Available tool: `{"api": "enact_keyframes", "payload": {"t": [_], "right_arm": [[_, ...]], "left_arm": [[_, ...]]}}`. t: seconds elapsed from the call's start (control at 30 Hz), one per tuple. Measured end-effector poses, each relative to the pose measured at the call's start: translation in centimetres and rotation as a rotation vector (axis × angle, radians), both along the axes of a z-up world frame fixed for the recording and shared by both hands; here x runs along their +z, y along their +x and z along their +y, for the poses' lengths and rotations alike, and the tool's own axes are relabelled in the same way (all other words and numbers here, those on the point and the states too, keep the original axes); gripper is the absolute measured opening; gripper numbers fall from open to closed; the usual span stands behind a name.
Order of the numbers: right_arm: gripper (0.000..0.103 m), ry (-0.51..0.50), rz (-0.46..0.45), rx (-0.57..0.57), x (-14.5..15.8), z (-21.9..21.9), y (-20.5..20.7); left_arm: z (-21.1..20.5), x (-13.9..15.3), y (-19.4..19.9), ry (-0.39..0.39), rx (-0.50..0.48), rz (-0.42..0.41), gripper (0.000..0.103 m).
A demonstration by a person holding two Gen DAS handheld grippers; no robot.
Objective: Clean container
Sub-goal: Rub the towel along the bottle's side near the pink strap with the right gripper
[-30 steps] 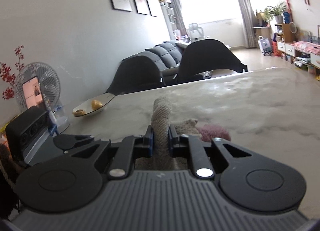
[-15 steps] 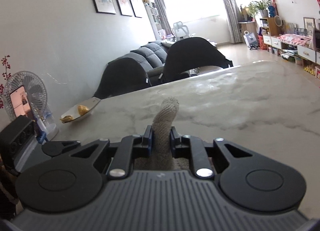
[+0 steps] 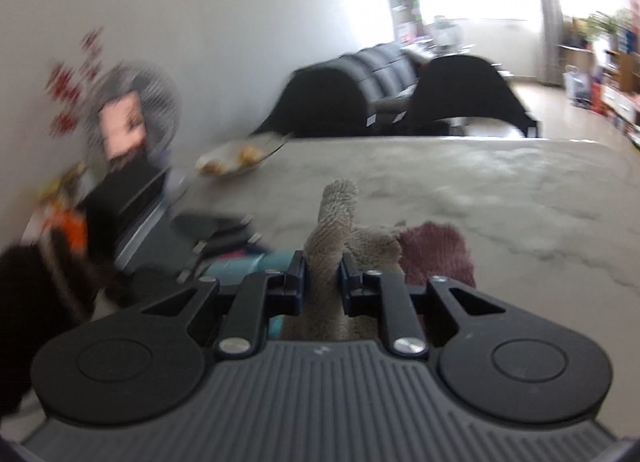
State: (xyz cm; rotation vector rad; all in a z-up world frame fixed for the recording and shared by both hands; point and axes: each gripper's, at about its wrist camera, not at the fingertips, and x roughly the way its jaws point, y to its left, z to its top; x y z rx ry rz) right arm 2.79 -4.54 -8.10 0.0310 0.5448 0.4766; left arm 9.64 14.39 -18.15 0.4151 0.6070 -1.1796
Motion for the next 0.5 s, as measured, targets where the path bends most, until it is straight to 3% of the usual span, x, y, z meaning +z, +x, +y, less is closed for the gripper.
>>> {"api": "enact_keyframes", "payload": {"t": [0.23, 0.5], "right_arm": [[0.017, -0.258, -0.001, 0.138, -1.3, 3.0, -0.1], [0.017, -0.366, 0.03, 0.19, -1.5, 1.9, 0.8]], "left_arm": [[0.1, 0.0, 0.0, 0.0, 0.0, 0.0, 0.103], [0.1, 0.0, 0.1, 0.0, 0.0, -0.001, 0.103]]}}
